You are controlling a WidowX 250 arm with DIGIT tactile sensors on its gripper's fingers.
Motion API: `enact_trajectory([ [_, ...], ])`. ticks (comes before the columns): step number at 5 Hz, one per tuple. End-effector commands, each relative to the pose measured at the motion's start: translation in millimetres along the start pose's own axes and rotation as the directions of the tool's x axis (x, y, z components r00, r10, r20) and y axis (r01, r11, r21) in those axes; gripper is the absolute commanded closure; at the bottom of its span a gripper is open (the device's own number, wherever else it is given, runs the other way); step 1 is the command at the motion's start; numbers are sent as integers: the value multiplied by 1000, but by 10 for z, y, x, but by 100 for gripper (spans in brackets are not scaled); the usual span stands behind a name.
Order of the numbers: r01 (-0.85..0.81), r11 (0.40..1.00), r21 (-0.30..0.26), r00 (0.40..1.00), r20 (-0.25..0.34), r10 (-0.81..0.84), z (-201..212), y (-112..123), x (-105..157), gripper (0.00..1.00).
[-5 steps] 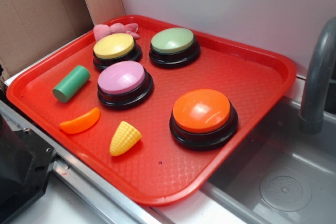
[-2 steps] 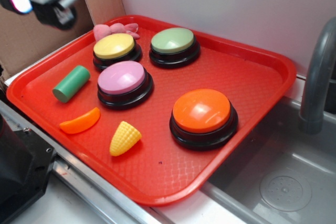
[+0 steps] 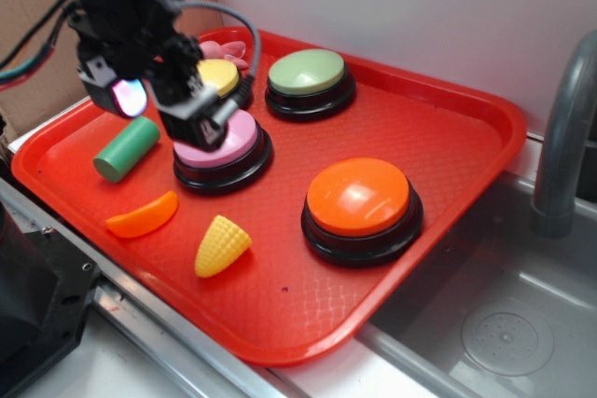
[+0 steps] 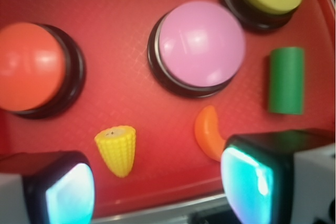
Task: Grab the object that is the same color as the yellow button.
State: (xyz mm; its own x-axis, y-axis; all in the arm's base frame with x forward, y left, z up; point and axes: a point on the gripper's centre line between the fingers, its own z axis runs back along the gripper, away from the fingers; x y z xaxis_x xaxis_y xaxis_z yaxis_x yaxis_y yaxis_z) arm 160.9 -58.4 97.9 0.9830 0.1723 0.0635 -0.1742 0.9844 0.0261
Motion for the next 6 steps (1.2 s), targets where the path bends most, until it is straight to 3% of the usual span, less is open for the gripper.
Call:
enact_trajectory([
  [1,53,996,-70,999,9,-52,-475,-178,4,0],
  [2,57,998,-30,998,-17,-58,-660,-211,-37,0],
  [3,72,995,-62,997,-8,-73,-789,-206,-31,0],
  [4,78,995,-56,997,-12,-79,-820,-248,-14,0],
  [5,55,998,-27,998,2,-55,-742,-239,-10,100],
  [6,-7,999,43,1000,-16,8,-589,-205,65,100],
])
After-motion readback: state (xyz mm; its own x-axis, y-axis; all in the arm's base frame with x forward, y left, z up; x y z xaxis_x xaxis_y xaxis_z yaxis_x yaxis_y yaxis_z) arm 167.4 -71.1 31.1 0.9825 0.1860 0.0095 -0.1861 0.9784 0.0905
